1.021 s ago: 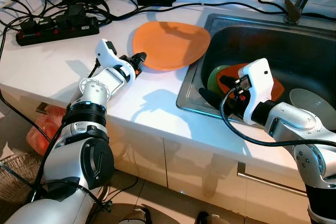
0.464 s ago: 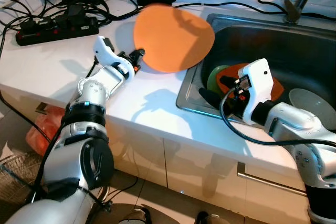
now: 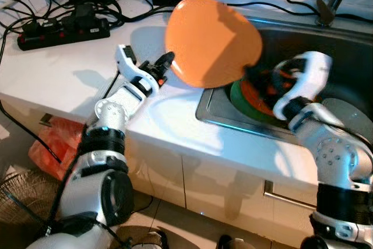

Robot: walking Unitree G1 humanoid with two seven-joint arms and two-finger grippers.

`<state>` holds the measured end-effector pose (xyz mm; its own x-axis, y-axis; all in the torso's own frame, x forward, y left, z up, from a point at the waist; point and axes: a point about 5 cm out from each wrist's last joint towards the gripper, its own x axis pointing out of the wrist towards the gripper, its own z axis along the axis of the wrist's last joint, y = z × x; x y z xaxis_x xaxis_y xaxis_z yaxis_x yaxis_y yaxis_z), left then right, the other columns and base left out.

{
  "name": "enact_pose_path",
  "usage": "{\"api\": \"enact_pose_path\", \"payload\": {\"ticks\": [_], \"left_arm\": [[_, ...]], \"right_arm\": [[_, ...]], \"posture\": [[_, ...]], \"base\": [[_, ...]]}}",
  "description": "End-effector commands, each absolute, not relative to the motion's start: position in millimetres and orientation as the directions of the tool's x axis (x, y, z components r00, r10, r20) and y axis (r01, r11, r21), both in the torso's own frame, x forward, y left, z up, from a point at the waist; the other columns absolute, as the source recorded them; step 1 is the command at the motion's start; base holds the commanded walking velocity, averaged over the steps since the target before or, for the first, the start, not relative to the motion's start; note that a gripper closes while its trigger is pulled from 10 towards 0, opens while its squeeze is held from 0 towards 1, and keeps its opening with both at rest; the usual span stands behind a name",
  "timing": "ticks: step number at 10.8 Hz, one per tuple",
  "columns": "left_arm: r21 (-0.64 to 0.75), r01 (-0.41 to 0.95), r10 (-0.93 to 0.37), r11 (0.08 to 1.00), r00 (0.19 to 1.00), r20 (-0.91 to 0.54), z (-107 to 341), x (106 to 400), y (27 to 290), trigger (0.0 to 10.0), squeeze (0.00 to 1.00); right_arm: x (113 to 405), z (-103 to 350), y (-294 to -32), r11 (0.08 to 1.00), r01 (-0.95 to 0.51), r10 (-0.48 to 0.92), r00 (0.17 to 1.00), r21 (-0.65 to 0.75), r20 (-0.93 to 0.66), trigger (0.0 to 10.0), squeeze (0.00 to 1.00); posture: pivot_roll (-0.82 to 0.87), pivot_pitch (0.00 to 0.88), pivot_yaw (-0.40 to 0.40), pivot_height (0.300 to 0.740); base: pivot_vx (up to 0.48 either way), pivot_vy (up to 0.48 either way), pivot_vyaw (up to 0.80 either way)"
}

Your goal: Kitchen organization

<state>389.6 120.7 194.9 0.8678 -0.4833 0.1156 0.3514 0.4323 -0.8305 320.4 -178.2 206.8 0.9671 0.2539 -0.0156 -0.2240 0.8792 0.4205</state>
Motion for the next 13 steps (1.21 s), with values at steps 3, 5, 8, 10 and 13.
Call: {"api": "enact_pose_path", "payload": {"ticks": [3, 5, 8, 10, 13], "left_arm": [[-0.819, 0.444, -0.486, 0.363, 0.84, 0.241, 216.4, 387.3, 119.9, 0.0, 0.0], [-0.82, 0.454, -0.504, 0.349, 0.828, 0.244, 215.3, 384.9, 117.2, 0.0, 0.0], [-0.822, 0.49, -0.552, 0.291, 0.787, 0.274, 220.7, 379.2, 110.3, 0.0, 0.0], [-0.822, 0.49, -0.552, 0.291, 0.787, 0.274, 220.7, 379.2, 110.3, 0.0, 0.0], [-0.822, 0.49, -0.552, 0.291, 0.787, 0.274, 220.7, 379.2, 110.3, 0.0, 0.0]], "right_arm": [[324.1, 214.7, -176.4, 0.85, -0.22, 0.245, 0.97, 0.479, 0.012, 10.0, 0.0], [327.0, 215.9, -176.5, 0.842, -0.221, 0.244, 0.97, 0.492, 0.019, 10.0, 0.0], [328.4, 216.9, -176.0, 0.837, -0.231, 0.253, 0.967, 0.497, 0.022, 10.0, 0.0], [328.4, 216.9, -176.0, 0.837, -0.231, 0.253, 0.967, 0.497, 0.022, 10.0, 0.0], [328.4, 216.9, -176.0, 0.837, -0.231, 0.253, 0.967, 0.497, 0.022, 10.0, 0.0]], "posture": [[-0.03, 0.132, 0.076, 0.74], [-0.03, 0.133, 0.074, 0.74], [-0.02, 0.134, 0.073, 0.74], [-0.02, 0.134, 0.073, 0.74], [-0.02, 0.134, 0.073, 0.74]], "base": [[0.0, 0.0, 0.0], [0.0, 0.0, 0.0], [0.0, 0.0, 0.0], [0.0, 0.0, 0.0], [0.0, 0.0, 0.0]]}}
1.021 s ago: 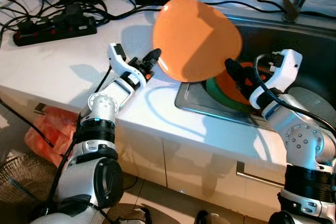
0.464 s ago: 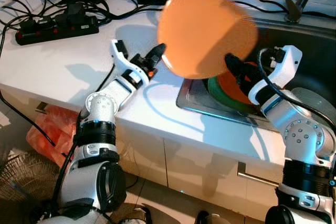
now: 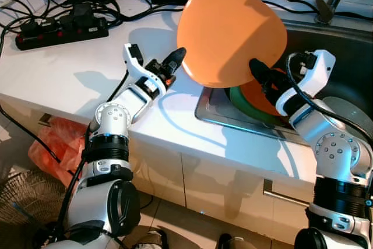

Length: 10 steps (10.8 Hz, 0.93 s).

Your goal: Kitchen organization

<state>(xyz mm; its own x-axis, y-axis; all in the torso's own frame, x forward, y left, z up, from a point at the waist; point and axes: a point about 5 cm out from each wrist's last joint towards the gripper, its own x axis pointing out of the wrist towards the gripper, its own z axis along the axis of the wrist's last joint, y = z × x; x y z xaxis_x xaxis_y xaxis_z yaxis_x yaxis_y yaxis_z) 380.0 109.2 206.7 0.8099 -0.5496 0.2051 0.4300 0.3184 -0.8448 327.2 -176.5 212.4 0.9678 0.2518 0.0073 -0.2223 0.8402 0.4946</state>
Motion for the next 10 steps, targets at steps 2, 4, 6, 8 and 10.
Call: {"api": "enact_pose_path", "payload": {"ticks": [2, 4, 6, 8, 10], "left_arm": [[-0.822, 0.49, -0.552, 0.291, 0.787, 0.274, 220.7, 379.2, 110.3, 0.0, 0.0], [-0.822, 0.49, -0.552, 0.291, 0.787, 0.274, 220.7, 379.2, 110.3, 0.0, 0.0], [-0.822, 0.53, -0.611, 0.21, 0.727, 0.312, 225.2, 368.4, 100.1, 0.0, 0.0], [-0.82, 0.533, -0.617, 0.207, 0.722, 0.313, 226.7, 367.8, 97.6, 0.0, 0.0], [-0.82, 0.534, -0.618, 0.205, 0.72, 0.315, 228.3, 366.2, 98.7, 0.0, 0.0]], "right_arm": [[328.4, 216.9, -176.0, 0.837, -0.231, 0.253, 0.967, 0.497, 0.022, 10.0, 0.0], [328.4, 216.9, -176.0, 0.837, -0.231, 0.253, 0.967, 0.497, 0.022, 10.0, 0.0], [342.8, 235.2, -156.6, 0.689, -0.381, 0.327, 0.923, 0.616, 0.204, 10.0, 0.0], [343.8, 234.8, -158.1, 0.687, -0.378, 0.318, 0.924, 0.62, 0.211, 10.0, 0.0], [345.9, 233.6, -158.7, 0.684, -0.376, 0.314, 0.925, 0.625, 0.213, 10.0, 0.0]], "posture": [[-0.02, 0.134, 0.073, 0.74], [-0.02, 0.134, 0.073, 0.74], [-0.01, 0.138, 0.066, 0.74], [-0.01, 0.138, 0.065, 0.74], [-0.01, 0.136, 0.065, 0.74]], "base": [[0.0, 0.0, 0.0], [0.0, 0.0, 0.0], [0.0, 0.0, 0.0], [0.0, 0.0, 0.0], [0.0, 0.0, 0.0]]}}
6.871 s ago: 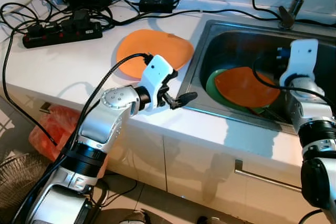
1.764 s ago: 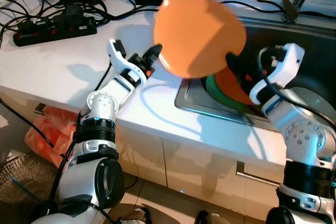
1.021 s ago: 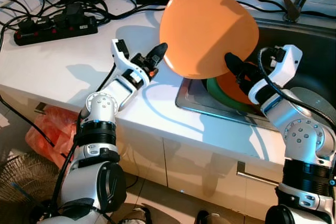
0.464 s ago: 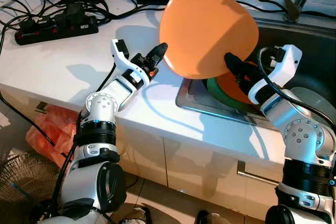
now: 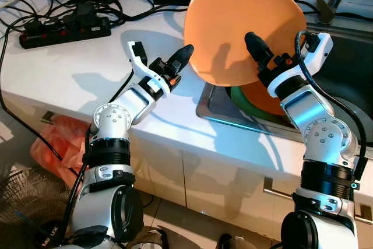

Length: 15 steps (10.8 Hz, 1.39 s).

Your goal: Kitchen organization

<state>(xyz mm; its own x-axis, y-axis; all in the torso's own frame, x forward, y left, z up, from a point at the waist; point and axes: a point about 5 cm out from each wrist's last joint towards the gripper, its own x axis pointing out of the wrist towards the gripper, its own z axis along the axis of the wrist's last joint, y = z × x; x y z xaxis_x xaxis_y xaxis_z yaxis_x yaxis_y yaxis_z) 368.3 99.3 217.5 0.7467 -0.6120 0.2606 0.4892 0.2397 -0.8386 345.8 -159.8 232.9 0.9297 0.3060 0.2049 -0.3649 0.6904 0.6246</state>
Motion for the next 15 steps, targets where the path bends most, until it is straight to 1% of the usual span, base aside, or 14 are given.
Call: {"api": "enact_pose_path", "payload": {"ticks": [1, 2, 3, 4, 5, 6, 8, 10, 12, 13, 15], "left_arm": [[-0.821, 0.534, -0.619, 0.201, 0.719, 0.316, 229.4, 365.2, 99.5, 0.0, 0.0], [-0.82, 0.536, -0.62, 0.199, 0.717, 0.319, 230.3, 364.8, 99.9, 0.0, 0.0], [-0.82, 0.536, -0.62, 0.203, 0.718, 0.316, 229.9, 364.7, 100.2, 0.0, 0.0], [-0.821, 0.524, -0.614, 0.227, 0.731, 0.297, 226.8, 365.0, 102.7, 0.0, 0.0], [-0.822, 0.521, -0.615, 0.229, 0.732, 0.293, 226.7, 364.7, 102.3, 6.9, 0.0], [-0.824, 0.518, -0.621, 0.228, 0.73, 0.287, 226.7, 364.6, 101.4, 10.0, 0.0], [-0.827, 0.507, -0.623, 0.243, 0.735, 0.268, 224.2, 365.1, 101.2, 10.0, 0.0], [-0.826, 0.478, -0.625, 0.298, 0.752, 0.21, 216.6, 365.4, 102.2, 10.0, 0.0], [-0.814, 0.442, -0.611, 0.376, 0.779, 0.14, 208.4, 365.5, 105.6, 10.0, 0.0], [-0.817, 0.44, -0.606, 0.373, 0.782, 0.144, 210.7, 367.4, 105.2, 10.0, 1.0], [-0.82, 0.438, -0.604, 0.367, 0.783, 0.148, 210.2, 367.5, 104.2, 10.0, 1.0]], "right_arm": [[347.3, 233.4, -159.5, 0.682, -0.376, 0.31, 0.926, 0.628, 0.218, 10.0, 0.0], [347.9, 233.1, -160.6, 0.682, -0.372, 0.304, 0.927, 0.629, 0.219, 10.0, 0.0], [348.5, 233.6, -161.8, 0.677, -0.369, 0.295, 0.929, 0.637, 0.224, 0.0, 0.0], [351.8, 234.6, -164.6, 0.672, -0.346, 0.264, 0.938, 0.655, 0.224, 0.0, 0.0], [353.0, 234.1, -165.8, 0.667, -0.334, 0.252, 0.942, 0.666, 0.219, 0.0, 0.0], [356.2, 231.3, -169.1, 0.637, -0.29, 0.217, 0.956, 0.715, 0.195, 0.0, 0.0], [357.8, 231.3, -171.2, 0.623, -0.281, 0.199, 0.96, 0.73, 0.199, 0.0, 0.0], [358.6, 233.7, -171.9, 0.607, -0.287, 0.189, 0.958, 0.741, 0.216, 0.0, 0.0], [362.5, 237.4, -171.4, 0.592, -0.282, 0.171, 0.959, 0.755, 0.224, 0.0, 0.0], [362.5, 237.3, -173.3, 0.588, -0.273, 0.157, 0.962, 0.762, 0.223, 0.0, 0.0], [364.1, 237.0, -178.2, 0.585, -0.255, 0.136, 0.967, 0.77, 0.218, 0.0, 0.0]], "posture": [[-0.01, 0.136, 0.065, 0.74], [-0.01, 0.136, 0.065, 0.74], [-0.01, 0.136, 0.064, 0.74], [-0.01, 0.135, 0.062, 0.74], [0.0, 0.135, 0.061, 0.74], [0.0, 0.135, 0.06, 0.74], [0.0, 0.133, 0.057, 0.74], [0.01, 0.134, 0.052, 0.74], [0.02, 0.135, 0.052, 0.74], [0.02, 0.135, 0.052, 0.74], [0.02, 0.134, 0.049, 0.74]], "base": [[0.0, 0.0, 0.0], [0.0, 0.0, 0.0], [0.0, 0.0, 0.0], [0.0, 0.0, 0.0], [0.0, 0.0, 0.0], [0.0, 0.0, 0.0], [0.0, 0.0, 0.0], [0.0, 0.0, 0.0], [0.0, 0.0, 0.0], [0.0, 0.0, 0.0], [0.0, 0.0, 0.0]]}}
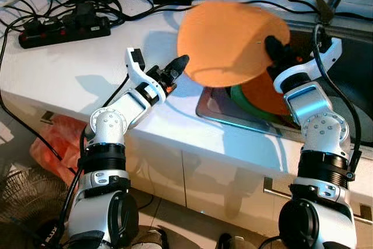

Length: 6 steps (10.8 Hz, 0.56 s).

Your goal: Kitchen organization

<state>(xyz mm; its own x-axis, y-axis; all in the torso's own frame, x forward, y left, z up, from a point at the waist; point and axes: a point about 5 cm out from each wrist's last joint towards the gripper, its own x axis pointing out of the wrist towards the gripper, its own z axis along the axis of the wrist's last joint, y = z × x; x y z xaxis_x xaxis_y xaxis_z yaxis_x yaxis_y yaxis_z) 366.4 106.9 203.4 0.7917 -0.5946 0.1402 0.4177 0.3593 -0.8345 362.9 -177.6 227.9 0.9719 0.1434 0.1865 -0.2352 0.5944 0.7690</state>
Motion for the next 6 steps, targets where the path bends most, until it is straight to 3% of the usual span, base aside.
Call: {"api": "enact_pose_path", "payload": {"ticks": [1, 3, 6], "left_arm": [[-0.817, 0.431, -0.603, 0.382, 0.787, 0.133, 208.6, 367.2, 104.9, 10.0, 1.0], [-0.806, 0.422, -0.596, 0.416, 0.796, 0.109, 207.7, 368.0, 107.3, 10.0, 1.0], [-0.735, 0.44, -0.585, 0.515, 0.808, 0.074, 209.3, 366.1, 111.0, 10.0, 1.0]], "right_arm": [[365.7, 237.5, -181.1, 0.583, -0.241, 0.118, 0.97, 0.776, 0.212, 0.0, 0.0], [369.1, 236.1, -186.2, 0.589, -0.192, 0.067, 0.98, 0.785, 0.189, 0.0, 0.0], [374.3, 220.0, -211.3, 0.655, 0.044, -0.144, 0.987, 0.754, 0.068, 0.0, 0.0]], "posture": [[0.02, 0.134, 0.049, 0.74], [0.02, 0.134, 0.049, 0.74], [0.03, 0.136, 0.044, 0.74]], "base": [[0.0, 0.0, 0.0], [0.0, 0.0, 0.0], [0.0, 0.0, 0.0]]}}
